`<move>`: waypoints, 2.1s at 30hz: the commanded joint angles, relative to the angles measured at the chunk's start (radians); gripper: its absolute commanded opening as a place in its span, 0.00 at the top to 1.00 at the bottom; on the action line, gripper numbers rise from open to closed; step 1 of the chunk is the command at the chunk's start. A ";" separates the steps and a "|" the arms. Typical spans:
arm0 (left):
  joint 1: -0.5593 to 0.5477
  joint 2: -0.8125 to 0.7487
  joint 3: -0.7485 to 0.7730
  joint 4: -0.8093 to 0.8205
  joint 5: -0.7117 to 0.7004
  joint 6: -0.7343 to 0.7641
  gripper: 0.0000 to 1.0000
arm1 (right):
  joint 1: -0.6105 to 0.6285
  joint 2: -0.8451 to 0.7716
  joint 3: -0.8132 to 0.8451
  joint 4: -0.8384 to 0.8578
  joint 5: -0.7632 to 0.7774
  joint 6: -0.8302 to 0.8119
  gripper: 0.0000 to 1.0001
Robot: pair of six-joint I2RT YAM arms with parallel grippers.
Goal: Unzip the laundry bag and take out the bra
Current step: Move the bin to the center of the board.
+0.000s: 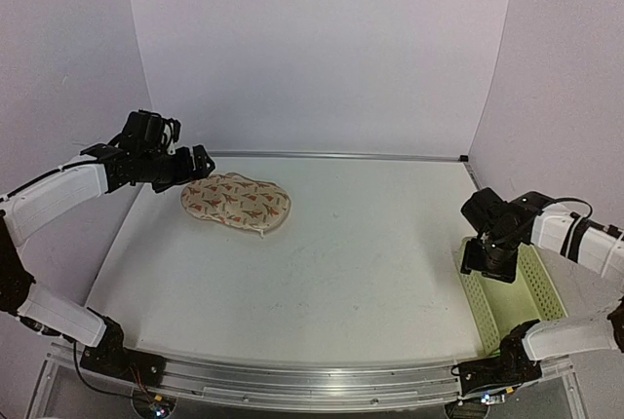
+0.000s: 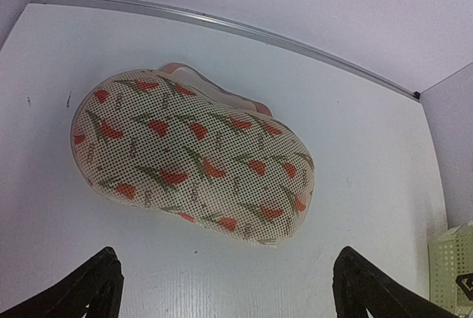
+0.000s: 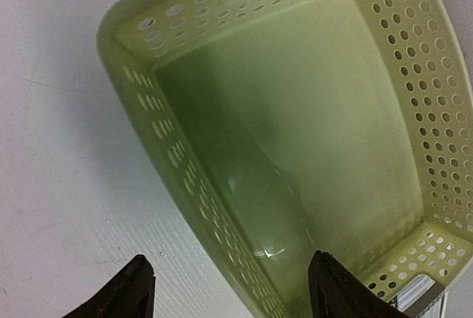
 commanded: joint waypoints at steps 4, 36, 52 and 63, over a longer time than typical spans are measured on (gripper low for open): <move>0.003 -0.034 -0.015 0.011 0.014 0.025 0.00 | -0.056 0.072 0.007 0.096 -0.071 -0.026 0.42; 0.003 -0.112 -0.036 -0.034 -0.066 0.070 0.00 | -0.092 0.401 0.285 0.255 -0.201 -0.267 1.00; 0.003 -0.187 -0.054 -0.087 -0.109 0.058 0.00 | 0.110 0.831 0.951 0.165 -0.238 -0.368 1.00; 0.003 -0.202 -0.042 -0.109 -0.111 0.062 0.00 | 0.220 1.151 1.372 0.013 -0.275 -0.326 1.00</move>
